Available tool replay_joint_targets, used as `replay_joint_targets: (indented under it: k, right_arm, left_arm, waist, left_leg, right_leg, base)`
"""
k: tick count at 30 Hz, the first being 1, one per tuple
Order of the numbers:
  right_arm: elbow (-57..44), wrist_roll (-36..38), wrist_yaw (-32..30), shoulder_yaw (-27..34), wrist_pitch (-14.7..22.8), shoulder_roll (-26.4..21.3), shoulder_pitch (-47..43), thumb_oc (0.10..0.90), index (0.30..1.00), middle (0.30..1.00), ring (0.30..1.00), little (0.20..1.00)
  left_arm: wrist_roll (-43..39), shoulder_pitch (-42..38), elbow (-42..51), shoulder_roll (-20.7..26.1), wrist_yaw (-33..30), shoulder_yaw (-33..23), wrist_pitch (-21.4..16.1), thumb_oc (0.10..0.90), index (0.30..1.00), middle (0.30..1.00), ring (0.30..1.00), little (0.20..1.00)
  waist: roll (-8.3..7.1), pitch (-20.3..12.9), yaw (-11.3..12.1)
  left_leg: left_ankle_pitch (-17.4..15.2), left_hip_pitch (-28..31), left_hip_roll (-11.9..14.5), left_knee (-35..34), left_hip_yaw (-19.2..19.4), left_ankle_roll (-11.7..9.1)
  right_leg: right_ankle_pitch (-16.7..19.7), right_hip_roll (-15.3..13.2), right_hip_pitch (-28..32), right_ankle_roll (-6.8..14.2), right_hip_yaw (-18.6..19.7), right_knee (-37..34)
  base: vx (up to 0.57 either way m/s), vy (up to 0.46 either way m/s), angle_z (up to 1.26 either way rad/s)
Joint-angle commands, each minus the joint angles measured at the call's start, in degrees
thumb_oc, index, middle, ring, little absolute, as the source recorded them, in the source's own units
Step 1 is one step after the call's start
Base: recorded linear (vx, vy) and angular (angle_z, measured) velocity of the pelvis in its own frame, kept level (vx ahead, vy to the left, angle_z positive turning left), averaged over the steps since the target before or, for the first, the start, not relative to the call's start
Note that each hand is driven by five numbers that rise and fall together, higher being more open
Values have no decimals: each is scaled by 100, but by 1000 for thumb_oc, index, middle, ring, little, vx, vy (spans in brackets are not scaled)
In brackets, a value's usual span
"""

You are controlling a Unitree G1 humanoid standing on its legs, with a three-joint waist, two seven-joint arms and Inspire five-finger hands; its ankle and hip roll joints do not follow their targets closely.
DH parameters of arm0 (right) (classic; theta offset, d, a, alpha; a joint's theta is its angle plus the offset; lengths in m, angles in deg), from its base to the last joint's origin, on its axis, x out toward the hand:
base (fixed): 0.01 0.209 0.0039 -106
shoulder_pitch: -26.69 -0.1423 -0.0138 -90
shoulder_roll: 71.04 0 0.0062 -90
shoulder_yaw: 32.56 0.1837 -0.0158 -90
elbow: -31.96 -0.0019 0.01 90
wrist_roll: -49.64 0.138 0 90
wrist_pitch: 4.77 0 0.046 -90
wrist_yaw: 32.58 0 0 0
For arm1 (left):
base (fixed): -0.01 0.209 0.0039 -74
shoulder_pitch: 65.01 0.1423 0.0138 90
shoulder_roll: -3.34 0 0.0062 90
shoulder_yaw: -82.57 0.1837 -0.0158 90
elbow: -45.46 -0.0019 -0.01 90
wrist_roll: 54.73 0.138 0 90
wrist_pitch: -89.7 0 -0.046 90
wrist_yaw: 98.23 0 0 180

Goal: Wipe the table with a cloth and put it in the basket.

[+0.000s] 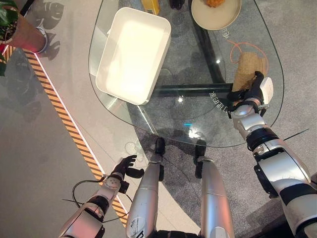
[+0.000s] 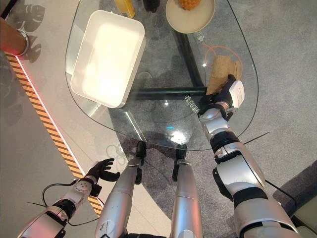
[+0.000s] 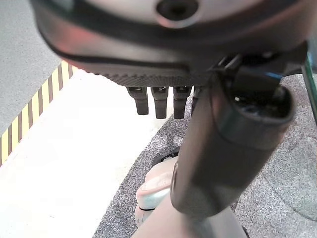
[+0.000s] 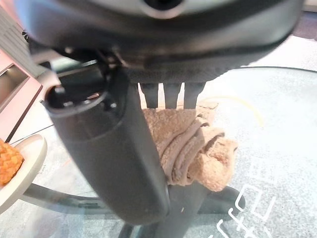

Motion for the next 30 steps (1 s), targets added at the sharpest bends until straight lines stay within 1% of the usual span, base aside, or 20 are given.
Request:
replay_joint_targets:
  k: [1,14,21,30]
  right_arm:
    - [191,-271,-264,-180,114,-282,-346,100,300,300,300,200]
    - [320,-271,-216,-174,128,-262,-265,100,300,300,300,200]
    - [371,-305,-247,-204,174,-289,-343,100,300,300,300,200]
    - [146,-553,24,-367,370,-329,-431,100,300,300,300,200]
  left_arm:
    - [-68,172,-93,-106,-31,109,49,800,900,900,900,900]
    - [-64,155,-148,-93,-12,97,19,800,900,900,900,900]
    - [-87,116,-115,-111,-50,152,66,800,900,900,900,900]
    - [-92,138,-72,-66,-37,134,76,800,900,900,900,900]
  waist:
    - [201,-112,-6]
    - [197,-112,-12]
    - [198,-112,0]
    - [184,-112,16]
  left_leg:
    - [-235,-147,-380,338,404,392]
    - [-212,-142,-371,304,398,395]
    - [-199,-152,-370,280,393,411]
    - [-176,-133,-382,242,383,410]
  right_leg:
    - [72,200,190,-63,-360,-262]
    - [93,203,192,-48,-365,-288]
    - [115,197,176,-35,-378,-303]
    - [138,203,193,-26,-398,-344]
  base:
    - [0,0,0]
    - [0,0,0]
    - [0,0,0]
    - [0,0,0]
